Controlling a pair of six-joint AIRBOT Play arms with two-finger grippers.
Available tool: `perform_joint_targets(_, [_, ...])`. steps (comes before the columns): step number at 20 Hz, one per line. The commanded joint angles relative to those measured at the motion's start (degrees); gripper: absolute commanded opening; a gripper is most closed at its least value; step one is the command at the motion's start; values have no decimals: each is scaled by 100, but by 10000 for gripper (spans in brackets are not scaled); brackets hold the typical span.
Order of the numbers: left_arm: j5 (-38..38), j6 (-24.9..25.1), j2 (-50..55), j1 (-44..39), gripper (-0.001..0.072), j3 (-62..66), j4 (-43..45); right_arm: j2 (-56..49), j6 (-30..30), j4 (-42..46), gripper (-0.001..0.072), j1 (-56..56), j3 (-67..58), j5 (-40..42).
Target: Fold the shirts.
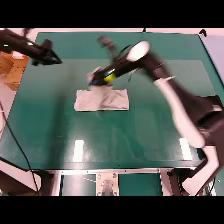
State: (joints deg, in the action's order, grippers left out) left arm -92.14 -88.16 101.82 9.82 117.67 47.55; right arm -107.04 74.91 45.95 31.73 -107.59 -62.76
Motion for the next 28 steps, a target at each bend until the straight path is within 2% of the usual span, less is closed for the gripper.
perform_joint_targets(1, [-111,-24,-127,518,19,-20,59,-944,13,-179,453,1244,-26,2262])
perform_joint_targets(2, [-92,24,-129,522,18,-68,57,-951,11,-144,415,1307,-74,2258])
perform_joint_targets(4, [-26,79,-127,520,19,-188,50,-688,35,367,408,1025,-299,1587])
perform_joint_targets(8, [0,66,-129,520,18,-297,24,107,933,1576,411,-452,-439,-251])
perform_joint_targets(9, [0,57,-129,520,19,-297,-2,221,1073,1698,436,-901,-426,-647])
perform_joint_targets(10, [-11,52,-129,520,19,-297,-2,275,1196,1733,507,-1309,-391,-973])
perform_joint_targets(13, [-48,-15,-129,520,18,-297,-4,286,1362,1687,544,-2302,74,-1558])
perform_joint_targets(15, [-39,-39,-129,520,19,-297,-2,286,1342,1340,559,-2671,750,-1541])
perform_joint_targets(16, [-37,-42,-127,520,19,-297,-2,286,1220,1012,612,-2771,1161,-1414])
perform_joint_targets(20, [46,-136,-127,520,19,-297,-2,216,417,-433,612,-2704,2581,-568])
perform_joint_targets(23, [136,-144,-127,520,19,-297,-2,-7,138,-1016,612,-2411,2911,-306])
perform_joint_targets(26, [166,-144,-127,520,18,-297,-2,-131,107,-1410,611,-2037,2907,15])
perform_joint_targets(27, [168,-144,-127,520,18,-297,-2,-133,109,-1462,602,-1908,2903,136])
perform_joint_targets(28, [168,-144,-127,520,19,-297,-2,-133,103,-1534,416,-1810,2870,175])
